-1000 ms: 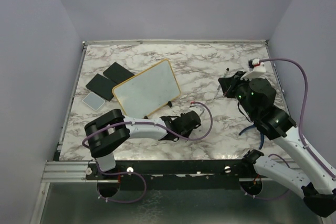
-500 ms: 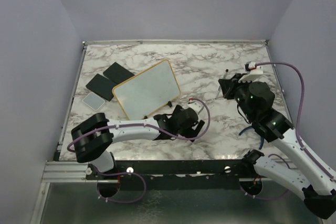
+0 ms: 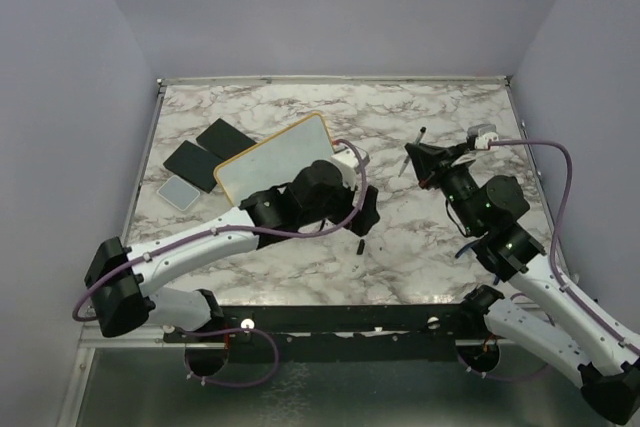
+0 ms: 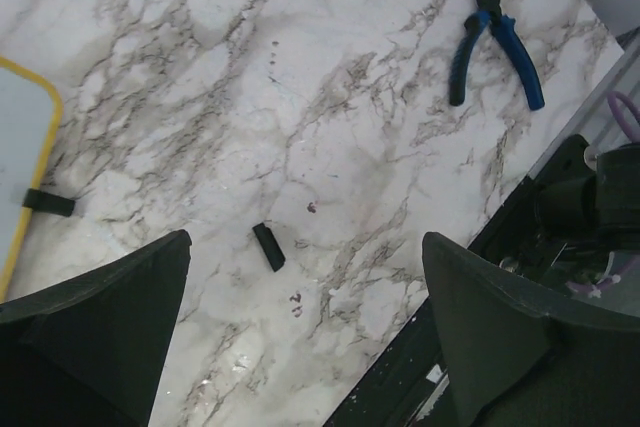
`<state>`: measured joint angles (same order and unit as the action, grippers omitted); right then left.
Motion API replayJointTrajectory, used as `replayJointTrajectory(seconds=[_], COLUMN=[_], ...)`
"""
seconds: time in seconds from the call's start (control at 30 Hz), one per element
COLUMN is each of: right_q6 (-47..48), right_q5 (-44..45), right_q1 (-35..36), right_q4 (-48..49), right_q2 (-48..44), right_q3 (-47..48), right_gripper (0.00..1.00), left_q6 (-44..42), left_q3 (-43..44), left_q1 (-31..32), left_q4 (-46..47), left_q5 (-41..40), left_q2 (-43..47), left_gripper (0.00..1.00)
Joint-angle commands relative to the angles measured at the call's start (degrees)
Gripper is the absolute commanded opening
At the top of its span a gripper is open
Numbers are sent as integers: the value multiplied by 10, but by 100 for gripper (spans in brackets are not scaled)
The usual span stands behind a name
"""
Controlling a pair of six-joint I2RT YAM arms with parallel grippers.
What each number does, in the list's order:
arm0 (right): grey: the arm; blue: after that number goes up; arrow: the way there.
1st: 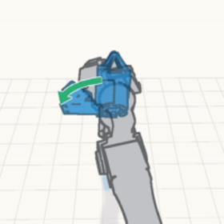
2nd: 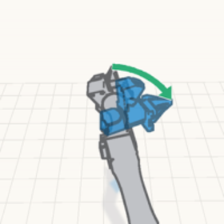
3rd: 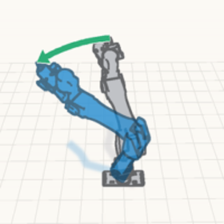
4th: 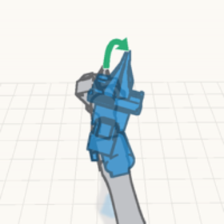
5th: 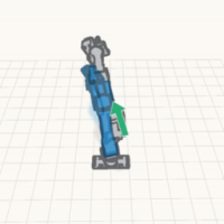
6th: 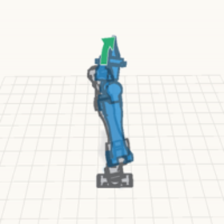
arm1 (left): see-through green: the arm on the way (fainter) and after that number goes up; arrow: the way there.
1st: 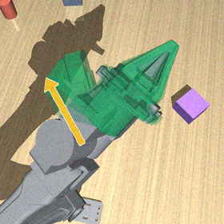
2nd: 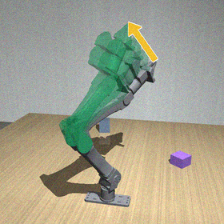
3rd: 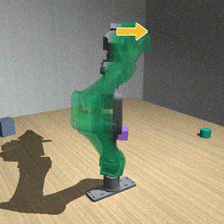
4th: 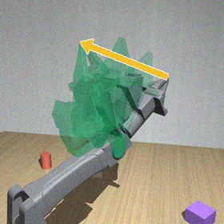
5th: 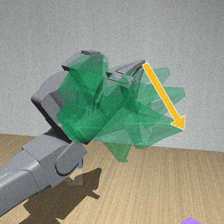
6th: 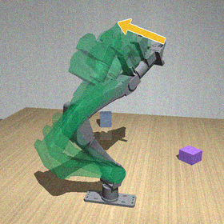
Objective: Write a sentence on the whiteboard
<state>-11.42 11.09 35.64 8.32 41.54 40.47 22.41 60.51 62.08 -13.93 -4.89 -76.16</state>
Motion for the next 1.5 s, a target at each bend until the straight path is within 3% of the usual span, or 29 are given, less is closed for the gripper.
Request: replayJointTrajectory(seconds=[0.0,0.23,0.47,0.83,1.03,1.13,1.3,1.4,1.47], right_q6=[15,-36,-96,-177,-186,-186,-189,-187,-185], right_q5=[-49,-99,-215,-278,-299,-311,-320,-321,-314], right_q1=[2,2,2,2,2,2,2,2,2], right_q4=[106,255,251,253,233,232,231,235,250], right_q2=[-2,1,69,109,124,128,134,135,133], right_q3=[-23,-91,-48,-28,-12,-9,-9,-12,-21], right_gripper=[0,0,0,0,0,0,0,0,0], left_q6=[-4,35,-30,-105,-127,-128,-124,-121,-122], left_q3=[9,22,33,34,42,43,51,50,45], left_q1=[-81,-162,-196,-213,-215,-214,-216,-215,-221], left_q4=[-39,-9,28,52,51,52,58,62,61], left_q5=[93,159,225,334,425,417,415,404,389], left_q2=[57,98,109,113,101,91,74,71,78], left_gripper=[99,99,99,99,86,74,64,63,73])
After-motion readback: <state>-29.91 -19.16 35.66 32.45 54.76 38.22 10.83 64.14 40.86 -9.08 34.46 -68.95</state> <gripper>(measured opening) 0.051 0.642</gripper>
